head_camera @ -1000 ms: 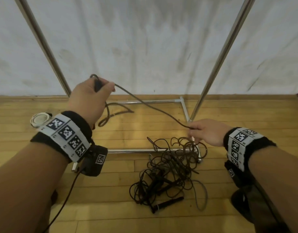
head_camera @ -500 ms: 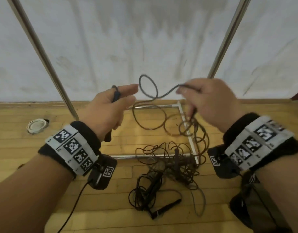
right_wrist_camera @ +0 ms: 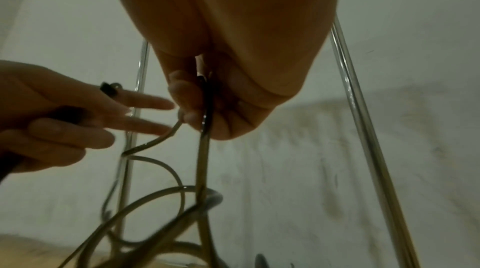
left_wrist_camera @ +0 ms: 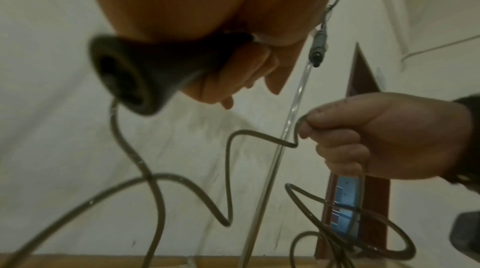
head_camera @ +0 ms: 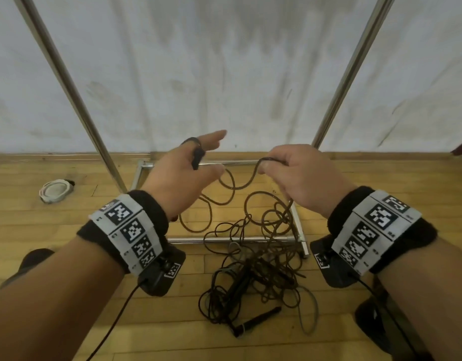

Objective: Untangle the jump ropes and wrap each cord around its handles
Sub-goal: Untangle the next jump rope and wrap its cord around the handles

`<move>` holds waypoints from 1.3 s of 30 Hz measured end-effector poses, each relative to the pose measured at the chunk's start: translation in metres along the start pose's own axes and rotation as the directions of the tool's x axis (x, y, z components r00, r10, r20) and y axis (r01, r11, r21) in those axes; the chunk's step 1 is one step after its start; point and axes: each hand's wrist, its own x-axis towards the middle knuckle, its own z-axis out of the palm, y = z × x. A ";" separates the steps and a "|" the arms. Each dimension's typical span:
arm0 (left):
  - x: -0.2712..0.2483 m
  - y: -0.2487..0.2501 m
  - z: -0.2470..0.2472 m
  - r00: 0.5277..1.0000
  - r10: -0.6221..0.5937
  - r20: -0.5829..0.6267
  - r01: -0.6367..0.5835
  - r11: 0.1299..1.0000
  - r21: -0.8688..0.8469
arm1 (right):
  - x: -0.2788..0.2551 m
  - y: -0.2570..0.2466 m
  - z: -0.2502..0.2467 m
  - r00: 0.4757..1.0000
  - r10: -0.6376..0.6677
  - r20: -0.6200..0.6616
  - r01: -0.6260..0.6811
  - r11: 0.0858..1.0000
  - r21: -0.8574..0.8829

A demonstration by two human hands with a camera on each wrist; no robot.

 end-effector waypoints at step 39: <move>-0.014 0.009 0.005 0.967 0.010 0.255 0.059 0.964 -0.260 | -0.012 -0.011 0.003 0.973 -0.109 0.201 0.044 0.952 0.302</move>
